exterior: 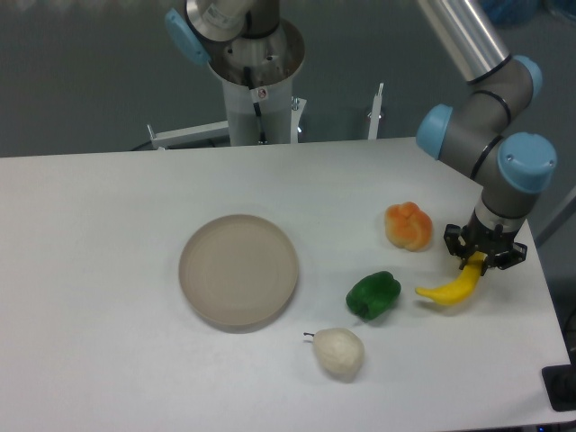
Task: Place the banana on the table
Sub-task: 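Lower the held banana down onto the table beside the green pepper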
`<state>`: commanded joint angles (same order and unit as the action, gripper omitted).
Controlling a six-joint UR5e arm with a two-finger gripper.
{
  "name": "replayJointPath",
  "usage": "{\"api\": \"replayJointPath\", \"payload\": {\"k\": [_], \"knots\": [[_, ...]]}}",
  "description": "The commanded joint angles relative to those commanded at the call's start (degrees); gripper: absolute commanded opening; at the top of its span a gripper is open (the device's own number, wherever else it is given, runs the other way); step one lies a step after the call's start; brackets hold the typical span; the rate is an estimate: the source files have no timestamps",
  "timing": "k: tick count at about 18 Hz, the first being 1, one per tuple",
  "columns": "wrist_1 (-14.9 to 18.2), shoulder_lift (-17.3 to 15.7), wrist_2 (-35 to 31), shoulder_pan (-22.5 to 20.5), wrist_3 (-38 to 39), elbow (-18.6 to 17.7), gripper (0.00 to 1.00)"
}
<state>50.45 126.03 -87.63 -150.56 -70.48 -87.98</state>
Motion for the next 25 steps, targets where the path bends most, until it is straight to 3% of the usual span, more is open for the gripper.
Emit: {"api": "replayJointPath", "payload": {"k": [21,22,25], "knots": [[0.0,0.53,-0.09,0.09,-3.79,0.0,0.37],[0.0,0.44,-0.09,0.09,-3.79,0.0,0.39],[-0.09,0.44,-0.09,0.09,-3.7,0.26,0.57]]}}
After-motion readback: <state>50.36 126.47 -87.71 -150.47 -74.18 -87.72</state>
